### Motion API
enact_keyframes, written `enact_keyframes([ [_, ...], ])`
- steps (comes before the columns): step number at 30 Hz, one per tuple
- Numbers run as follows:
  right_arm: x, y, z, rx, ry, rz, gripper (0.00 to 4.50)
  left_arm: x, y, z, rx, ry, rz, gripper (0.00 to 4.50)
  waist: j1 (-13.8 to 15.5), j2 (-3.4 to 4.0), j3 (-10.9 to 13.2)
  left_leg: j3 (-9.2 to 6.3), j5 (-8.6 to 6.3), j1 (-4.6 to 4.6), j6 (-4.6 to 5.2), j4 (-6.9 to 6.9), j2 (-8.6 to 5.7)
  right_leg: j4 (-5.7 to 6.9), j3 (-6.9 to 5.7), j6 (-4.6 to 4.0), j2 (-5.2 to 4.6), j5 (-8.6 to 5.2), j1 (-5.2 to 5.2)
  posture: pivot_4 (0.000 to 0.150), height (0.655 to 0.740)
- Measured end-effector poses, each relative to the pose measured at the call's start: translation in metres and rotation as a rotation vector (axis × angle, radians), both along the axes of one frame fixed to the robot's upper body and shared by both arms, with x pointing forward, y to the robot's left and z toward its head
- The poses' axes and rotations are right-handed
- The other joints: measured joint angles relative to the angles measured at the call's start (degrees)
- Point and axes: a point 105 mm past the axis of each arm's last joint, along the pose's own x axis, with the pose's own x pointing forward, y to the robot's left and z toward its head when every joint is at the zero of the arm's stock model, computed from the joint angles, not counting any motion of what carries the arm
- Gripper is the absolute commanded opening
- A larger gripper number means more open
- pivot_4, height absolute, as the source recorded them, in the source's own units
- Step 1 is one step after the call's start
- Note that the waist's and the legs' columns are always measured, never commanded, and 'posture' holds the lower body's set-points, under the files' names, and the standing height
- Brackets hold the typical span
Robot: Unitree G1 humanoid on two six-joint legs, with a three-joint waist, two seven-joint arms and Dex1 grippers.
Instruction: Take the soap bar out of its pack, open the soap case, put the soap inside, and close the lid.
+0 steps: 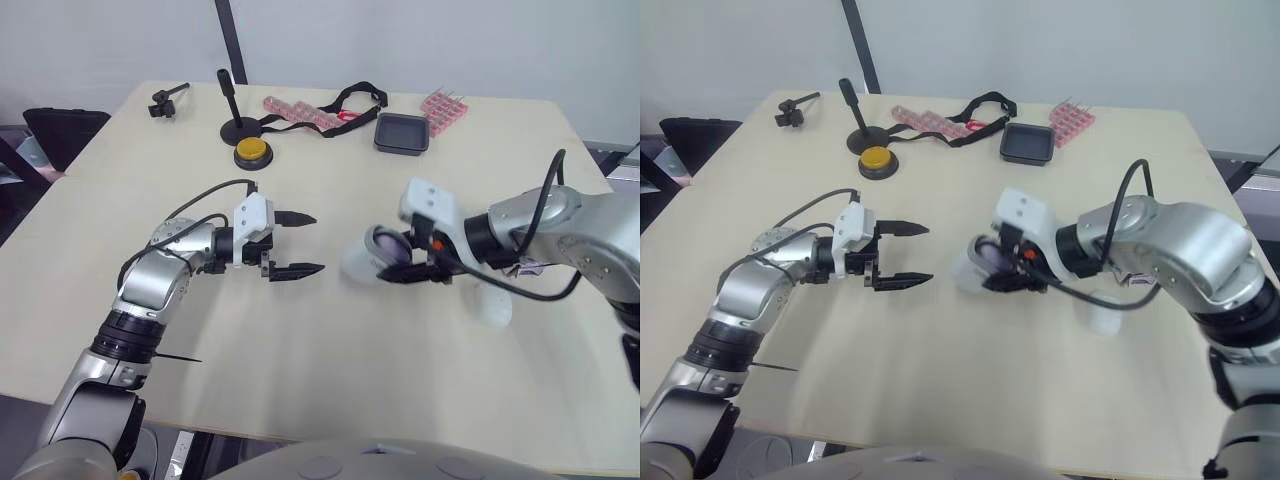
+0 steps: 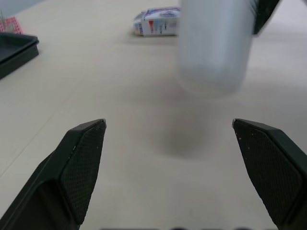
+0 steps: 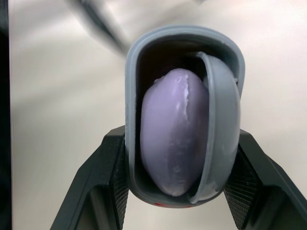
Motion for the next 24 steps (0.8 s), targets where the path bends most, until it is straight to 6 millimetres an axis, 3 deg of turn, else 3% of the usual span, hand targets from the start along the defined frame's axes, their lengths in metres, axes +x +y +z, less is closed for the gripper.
enact_keyframes([
  [3, 0.002, -0.005, -0.014, -0.173, -0.080, 0.107, 2.16, -0.001, -0.011, 0.002, -0.026, 0.013, -0.021, 4.49, -0.29, -0.02, 0.03, 0.00, 0.00, -0.01, 0.01, 0.07, 0.00, 0.02, 0.02, 0.00, -0.02, 0.00, 0.00, 0.150, 0.7395],
  [6, 0.014, -0.003, -0.014, -0.235, -0.155, 0.162, 2.16, -0.004, -0.030, 0.004, -0.062, 0.018, -0.064, 4.49, -0.55, -0.03, 0.03, 0.01, 0.01, 0.00, 0.02, 0.10, 0.00, 0.08, 0.05, -0.01, -0.03, 0.00, 0.00, 0.150, 0.7395],
  [12, 0.032, -0.001, -0.021, -0.270, -0.182, 0.146, 2.16, -0.008, -0.050, 0.001, -0.073, 0.021, -0.108, 4.49, -0.67, -0.03, 0.03, 0.01, 0.02, -0.06, 0.05, 0.16, 0.00, 0.26, 0.08, -0.01, 0.00, 0.00, 0.00, 0.150, 0.7395],
  [24, 0.029, 0.013, -0.024, -0.258, -0.167, 0.164, 2.16, -0.003, -0.070, -0.011, -0.023, -0.011, -0.138, 4.49, -0.41, -0.03, 0.03, 0.01, 0.03, -0.03, 0.09, 0.27, 0.01, 0.36, 0.10, -0.02, 0.00, 0.00, 0.00, 0.150, 0.7395],
])
